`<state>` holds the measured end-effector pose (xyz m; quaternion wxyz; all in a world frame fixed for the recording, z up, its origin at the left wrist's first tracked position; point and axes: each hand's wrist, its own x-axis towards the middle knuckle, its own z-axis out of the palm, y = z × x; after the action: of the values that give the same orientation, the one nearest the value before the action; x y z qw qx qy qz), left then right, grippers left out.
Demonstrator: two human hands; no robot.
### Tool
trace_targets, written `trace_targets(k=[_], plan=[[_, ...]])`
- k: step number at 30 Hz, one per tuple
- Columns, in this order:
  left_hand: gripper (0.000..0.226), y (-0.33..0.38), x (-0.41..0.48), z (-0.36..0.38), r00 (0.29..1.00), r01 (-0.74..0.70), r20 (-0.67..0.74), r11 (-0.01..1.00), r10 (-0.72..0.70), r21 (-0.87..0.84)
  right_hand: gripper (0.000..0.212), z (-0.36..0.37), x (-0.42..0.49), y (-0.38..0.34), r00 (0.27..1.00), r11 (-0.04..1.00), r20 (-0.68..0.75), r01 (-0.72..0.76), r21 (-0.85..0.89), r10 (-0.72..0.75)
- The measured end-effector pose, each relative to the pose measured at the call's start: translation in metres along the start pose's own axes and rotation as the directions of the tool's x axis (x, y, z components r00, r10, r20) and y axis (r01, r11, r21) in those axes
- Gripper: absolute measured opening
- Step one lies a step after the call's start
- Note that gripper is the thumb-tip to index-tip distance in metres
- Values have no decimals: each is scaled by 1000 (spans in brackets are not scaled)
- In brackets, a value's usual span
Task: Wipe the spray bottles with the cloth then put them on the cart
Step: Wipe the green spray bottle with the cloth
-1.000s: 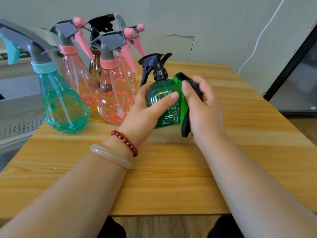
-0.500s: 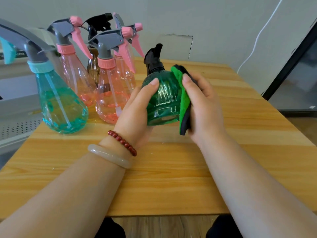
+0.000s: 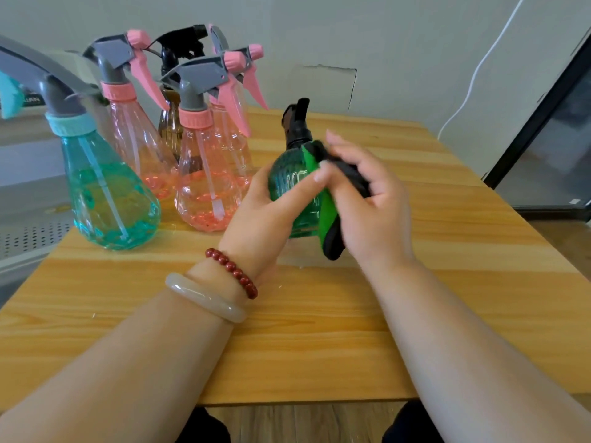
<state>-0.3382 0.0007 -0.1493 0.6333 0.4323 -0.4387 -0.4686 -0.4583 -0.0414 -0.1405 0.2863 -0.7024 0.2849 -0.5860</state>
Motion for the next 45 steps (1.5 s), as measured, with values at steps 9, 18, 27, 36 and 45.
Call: trace_targets(k=[9,18,27,36,45], plan=[[83,-1,3,-1,999,-34,-42,992,29,-119,22,-5,-2,-1,980,982,73,186,-20,-184],[54,2,3,-4,1000,-28,10,992,30,-124,19,1,8,-2,891,795,87,-438,420,445],[49,3,0,-6,998,-25,52,995,30,-101,23,-1,-1,3,995,999,91,33,-4,-32],[62,5,-2,1,989,-110,-92,989,119,94,19,-3,10,-1,845,690,190,-521,502,500],[73,-1,3,-1,994,-38,-101,991,51,128,27,4,0,-7,995,982,101,41,-186,-22]])
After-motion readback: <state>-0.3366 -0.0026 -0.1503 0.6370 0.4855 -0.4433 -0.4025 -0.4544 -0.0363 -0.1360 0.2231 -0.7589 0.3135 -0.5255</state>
